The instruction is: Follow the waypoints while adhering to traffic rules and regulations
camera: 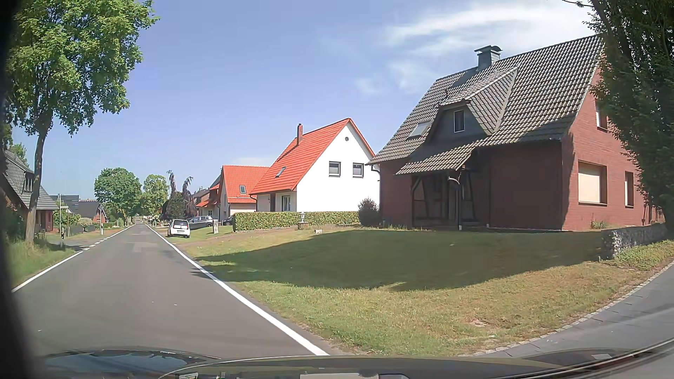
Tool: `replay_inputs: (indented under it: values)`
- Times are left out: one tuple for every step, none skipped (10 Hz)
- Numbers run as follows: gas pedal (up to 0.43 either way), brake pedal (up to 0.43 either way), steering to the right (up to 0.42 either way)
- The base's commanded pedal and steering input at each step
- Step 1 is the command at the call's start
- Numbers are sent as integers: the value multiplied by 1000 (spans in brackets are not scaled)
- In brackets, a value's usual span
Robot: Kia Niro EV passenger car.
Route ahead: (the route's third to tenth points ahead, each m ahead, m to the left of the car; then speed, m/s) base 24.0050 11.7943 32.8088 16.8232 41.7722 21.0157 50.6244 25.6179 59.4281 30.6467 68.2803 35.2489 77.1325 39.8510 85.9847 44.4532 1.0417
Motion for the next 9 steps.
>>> replay_inputs:
  values:
    - [350, 0, -378]
    - [350, 0, -436]
    - [370, 0, -471]
    - [378, 0, -499]
    - [378, 0, -512]
    - [378, 0, -514]
    - [378, 0, -512]
    - [378, 0, -507]
    - [378, 0, -497]
